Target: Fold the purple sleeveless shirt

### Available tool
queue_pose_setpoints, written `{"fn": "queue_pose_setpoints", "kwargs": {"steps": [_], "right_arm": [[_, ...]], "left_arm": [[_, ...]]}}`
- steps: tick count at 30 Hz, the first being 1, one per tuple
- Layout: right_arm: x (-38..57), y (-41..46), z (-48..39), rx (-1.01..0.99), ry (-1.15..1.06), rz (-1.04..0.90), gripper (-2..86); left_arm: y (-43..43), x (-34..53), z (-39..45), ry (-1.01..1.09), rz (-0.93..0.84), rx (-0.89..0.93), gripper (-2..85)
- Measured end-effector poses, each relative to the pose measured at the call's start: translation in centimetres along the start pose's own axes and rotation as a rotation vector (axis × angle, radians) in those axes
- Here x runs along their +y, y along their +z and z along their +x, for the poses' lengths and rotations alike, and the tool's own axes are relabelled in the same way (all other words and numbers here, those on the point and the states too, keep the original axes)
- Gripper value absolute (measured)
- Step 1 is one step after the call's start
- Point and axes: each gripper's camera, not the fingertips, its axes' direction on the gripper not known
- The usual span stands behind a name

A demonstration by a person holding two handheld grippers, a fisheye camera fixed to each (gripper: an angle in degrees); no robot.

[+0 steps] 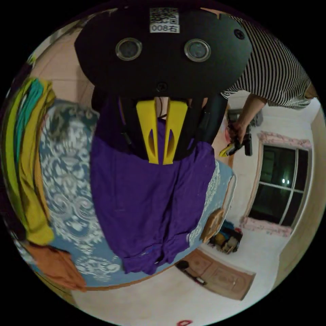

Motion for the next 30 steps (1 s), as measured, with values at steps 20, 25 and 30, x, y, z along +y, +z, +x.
{"fn": "queue_pose_setpoints", "kwargs": {"steps": [20,25,30], "right_arm": [[21.6,-8.6,21.6,-0.158,0.442,0.13,8.5],[23.4,-9.1,23.5,-0.183,0.436,0.126,9.3],[25.0,-9.8,24.8,-0.181,0.422,0.117,9.7]], "left_arm": [[-5.4,0.9,-9.3,-0.298,-0.05,0.157,15.0],[-5.8,0.5,-9.4,-0.297,-0.07,0.167,14.7],[-5.4,0.2,-8.5,-0.272,-0.118,0.175,13.2]]}}
